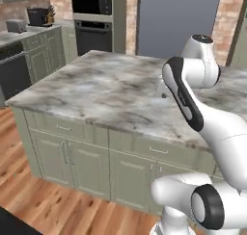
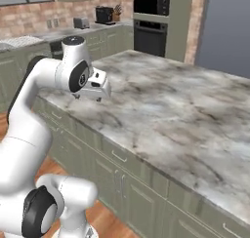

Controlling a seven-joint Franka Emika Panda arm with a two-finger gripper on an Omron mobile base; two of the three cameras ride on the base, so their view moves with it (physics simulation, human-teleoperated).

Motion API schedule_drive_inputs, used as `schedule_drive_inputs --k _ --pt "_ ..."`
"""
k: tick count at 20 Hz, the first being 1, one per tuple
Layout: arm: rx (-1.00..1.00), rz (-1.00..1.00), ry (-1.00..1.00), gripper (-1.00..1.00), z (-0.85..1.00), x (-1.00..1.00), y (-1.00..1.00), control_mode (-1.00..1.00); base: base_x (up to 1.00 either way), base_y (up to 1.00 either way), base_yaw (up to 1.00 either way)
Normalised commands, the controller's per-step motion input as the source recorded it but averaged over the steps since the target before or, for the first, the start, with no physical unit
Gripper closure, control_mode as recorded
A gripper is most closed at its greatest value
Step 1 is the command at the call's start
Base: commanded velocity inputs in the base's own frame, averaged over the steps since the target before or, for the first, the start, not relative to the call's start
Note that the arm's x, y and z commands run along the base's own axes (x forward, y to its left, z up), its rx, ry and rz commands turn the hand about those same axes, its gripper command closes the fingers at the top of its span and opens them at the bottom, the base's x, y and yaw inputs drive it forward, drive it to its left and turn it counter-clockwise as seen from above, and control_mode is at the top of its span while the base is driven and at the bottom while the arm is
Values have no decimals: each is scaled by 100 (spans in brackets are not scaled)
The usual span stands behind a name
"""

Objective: Close all open cabinet doors.

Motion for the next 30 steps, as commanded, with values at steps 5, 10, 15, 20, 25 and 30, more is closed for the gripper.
schedule_drive_inputs --k 5,10,15,20,25,30 --pt "0 0 0 -100 0 0 0 100 -2 66 49" --pt "0 0 0 -100 0 0 0 100 -3 24 51" --pt "0 0 0 -100 0 0 0 100 -2 0 52" --pt "0 0 0 -100 0 0 0 100 -2 0 53" --pt "0 0 0 -100 0 0 0 100 -10 0 52" --pt "0 0 0 -100 0 0 0 100 -29 -8 46"
